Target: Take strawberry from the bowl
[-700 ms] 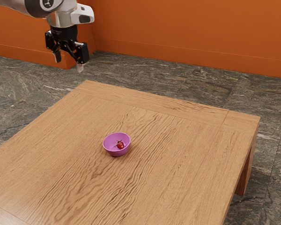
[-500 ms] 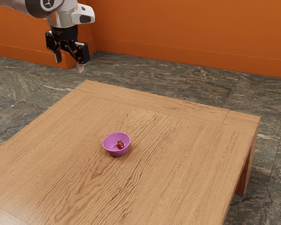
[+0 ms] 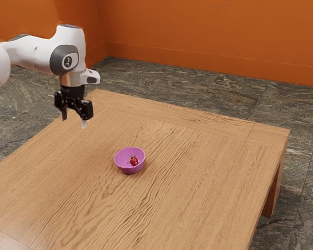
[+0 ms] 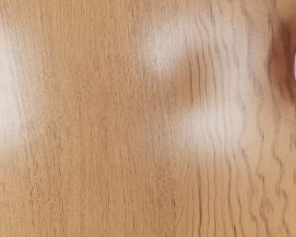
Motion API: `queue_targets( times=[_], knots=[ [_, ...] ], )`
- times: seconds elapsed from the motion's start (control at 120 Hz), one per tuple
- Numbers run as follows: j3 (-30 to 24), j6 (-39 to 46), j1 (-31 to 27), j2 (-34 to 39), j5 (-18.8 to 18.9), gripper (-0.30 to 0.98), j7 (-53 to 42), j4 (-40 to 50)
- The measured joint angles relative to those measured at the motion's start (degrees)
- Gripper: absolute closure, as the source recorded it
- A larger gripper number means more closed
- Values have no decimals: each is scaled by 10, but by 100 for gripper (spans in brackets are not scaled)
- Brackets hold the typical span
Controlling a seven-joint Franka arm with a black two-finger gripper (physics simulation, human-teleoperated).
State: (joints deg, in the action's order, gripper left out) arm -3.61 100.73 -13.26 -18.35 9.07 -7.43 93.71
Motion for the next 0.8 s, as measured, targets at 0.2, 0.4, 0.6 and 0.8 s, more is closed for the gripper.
queue_targets(
  times=[0.2,0.4,0.6,0.8],
  knots=[
    [-2,116,4,-28,-6,0,-31,29],
    [-18,182,19,-98,-7,0,-30,-62],
    [-14,193,18,-106,-12,0,73,-68],
    [6,208,19,-124,-116,7,187,-72]
  ],
)
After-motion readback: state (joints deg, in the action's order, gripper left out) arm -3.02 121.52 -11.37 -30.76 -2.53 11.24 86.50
